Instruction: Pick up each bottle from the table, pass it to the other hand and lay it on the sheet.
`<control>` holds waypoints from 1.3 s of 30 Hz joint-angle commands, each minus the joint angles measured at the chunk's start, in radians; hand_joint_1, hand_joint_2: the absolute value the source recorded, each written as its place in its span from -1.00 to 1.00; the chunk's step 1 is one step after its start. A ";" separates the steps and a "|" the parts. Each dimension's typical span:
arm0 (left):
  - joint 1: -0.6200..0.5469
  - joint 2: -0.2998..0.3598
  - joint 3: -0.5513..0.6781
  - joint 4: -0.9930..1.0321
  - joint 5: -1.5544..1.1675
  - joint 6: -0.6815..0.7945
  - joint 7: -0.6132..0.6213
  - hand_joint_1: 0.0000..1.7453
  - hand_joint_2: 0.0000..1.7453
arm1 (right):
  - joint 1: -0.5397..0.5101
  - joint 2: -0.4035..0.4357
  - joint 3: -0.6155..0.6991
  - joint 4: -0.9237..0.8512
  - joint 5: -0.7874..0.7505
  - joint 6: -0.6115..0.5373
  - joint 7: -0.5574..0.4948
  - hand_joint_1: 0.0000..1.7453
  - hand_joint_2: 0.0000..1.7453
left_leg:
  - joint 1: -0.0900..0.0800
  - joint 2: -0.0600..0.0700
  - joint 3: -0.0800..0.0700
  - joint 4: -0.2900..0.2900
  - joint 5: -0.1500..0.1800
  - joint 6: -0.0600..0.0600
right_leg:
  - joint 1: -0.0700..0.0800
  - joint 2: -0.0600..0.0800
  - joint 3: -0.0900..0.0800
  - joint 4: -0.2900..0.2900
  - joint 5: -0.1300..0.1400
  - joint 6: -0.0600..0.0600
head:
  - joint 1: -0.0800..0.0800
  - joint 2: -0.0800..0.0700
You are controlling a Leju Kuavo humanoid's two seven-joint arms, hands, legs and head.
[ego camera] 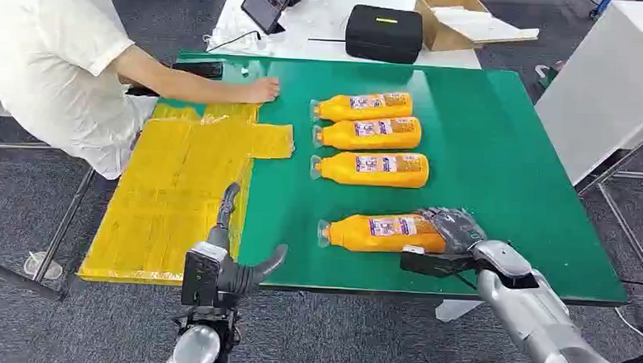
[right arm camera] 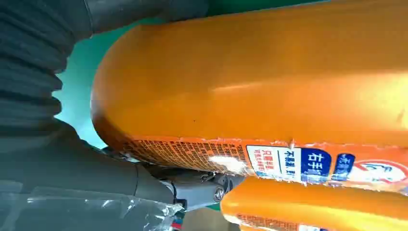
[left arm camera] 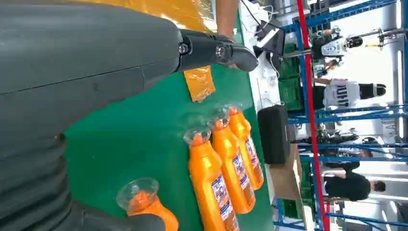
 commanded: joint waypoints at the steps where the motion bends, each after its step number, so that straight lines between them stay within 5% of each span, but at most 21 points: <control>1: -0.031 0.026 -0.034 0.049 0.005 0.003 -0.006 -1.00 1.00 | 0.099 0.058 -0.036 0.039 -0.051 -0.091 -0.030 1.00 1.00 | 0.001 -0.002 0.007 -0.003 -0.001 0.001 | 0.001 -0.004 0.009 -0.003 -0.002 -0.003 | 0.000 0.000; 9: -0.015 0.024 -0.024 0.046 0.053 -0.026 -0.001 -1.00 1.00 | 0.147 0.155 -0.155 -0.019 -0.105 -0.213 -0.088 1.00 1.00 | 0.001 0.003 0.004 -0.001 -0.002 -0.001 | 0.002 0.001 0.004 -0.002 0.000 -0.002 | 0.000 0.000; 17: 0.044 0.066 -0.018 0.051 0.488 -0.491 0.093 -1.00 1.00 | 0.226 0.332 -0.242 -0.190 -0.321 -0.219 -0.216 1.00 1.00 | 0.001 0.006 0.004 -0.002 -0.003 -0.002 | 0.002 0.004 0.002 -0.001 0.000 -0.003 | 0.000 0.000; 31: 0.033 0.077 -0.024 0.068 0.498 -0.556 0.079 -1.00 1.00 | 0.256 0.368 -0.229 -0.253 -0.406 -0.128 -0.270 1.00 1.00 | 0.000 0.005 0.002 -0.001 -0.005 -0.001 | 0.000 0.003 0.002 0.001 -0.004 -0.002 | 0.000 0.000; 39: 0.071 0.034 0.077 -0.067 0.491 -0.462 -0.001 -1.00 1.00 | 0.261 0.422 -0.180 -0.238 -0.435 -0.135 -0.265 1.00 1.00 | 0.001 0.005 -0.001 0.000 -0.005 -0.002 | 0.001 0.005 -0.001 0.002 -0.003 -0.001 | 0.000 0.000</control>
